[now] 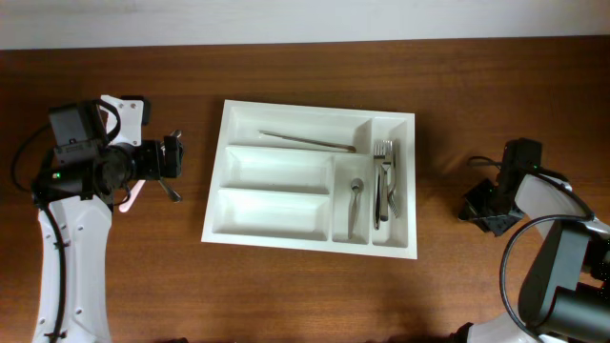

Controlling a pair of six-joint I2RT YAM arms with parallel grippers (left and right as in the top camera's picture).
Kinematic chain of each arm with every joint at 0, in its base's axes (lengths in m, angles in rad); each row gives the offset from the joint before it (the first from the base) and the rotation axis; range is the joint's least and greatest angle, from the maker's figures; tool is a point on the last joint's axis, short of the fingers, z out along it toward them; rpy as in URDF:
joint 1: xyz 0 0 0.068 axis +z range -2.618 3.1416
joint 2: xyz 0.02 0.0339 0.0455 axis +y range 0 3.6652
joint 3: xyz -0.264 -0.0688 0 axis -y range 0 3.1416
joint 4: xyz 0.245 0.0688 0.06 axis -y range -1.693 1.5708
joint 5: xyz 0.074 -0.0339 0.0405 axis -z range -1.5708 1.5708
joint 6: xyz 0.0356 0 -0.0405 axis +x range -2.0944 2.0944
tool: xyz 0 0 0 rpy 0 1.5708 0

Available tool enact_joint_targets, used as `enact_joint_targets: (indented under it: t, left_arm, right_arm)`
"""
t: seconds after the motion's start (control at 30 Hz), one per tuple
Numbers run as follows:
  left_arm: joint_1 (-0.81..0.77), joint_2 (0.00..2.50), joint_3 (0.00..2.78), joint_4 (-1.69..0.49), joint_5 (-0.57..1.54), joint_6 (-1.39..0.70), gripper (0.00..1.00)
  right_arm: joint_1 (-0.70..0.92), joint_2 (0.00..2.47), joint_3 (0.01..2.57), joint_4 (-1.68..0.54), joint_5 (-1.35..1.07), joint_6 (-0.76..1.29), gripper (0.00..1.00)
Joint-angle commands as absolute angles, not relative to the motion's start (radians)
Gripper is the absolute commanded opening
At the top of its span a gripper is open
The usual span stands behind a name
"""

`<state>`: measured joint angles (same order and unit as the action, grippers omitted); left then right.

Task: Pack container
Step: 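Move the right gripper right and lower it over the small spoon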

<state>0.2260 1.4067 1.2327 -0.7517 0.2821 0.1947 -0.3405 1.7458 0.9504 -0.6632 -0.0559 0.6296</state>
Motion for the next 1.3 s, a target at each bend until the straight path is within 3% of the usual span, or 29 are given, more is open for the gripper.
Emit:
enact_joint_targets:
  t: [0.0,0.27,1.27]
  left_arm:
    - [0.228,1.410,1.248,-0.750,0.300,0.211,0.99]
    - [0.228,1.410,1.248,-0.750,0.300,0.211,0.99]
    - [0.228,1.410,1.248,-0.750,0.300,0.211,0.99]
  right_arm:
    - [-0.340,1.791,0.907,-0.646,-0.087,0.645,0.10]
    - [-0.340,1.791,0.907,-0.624,-0.087,0.645,0.04]
    - [-0.324,1.675,0.981,-0.613,-0.148,0.447,0.04]
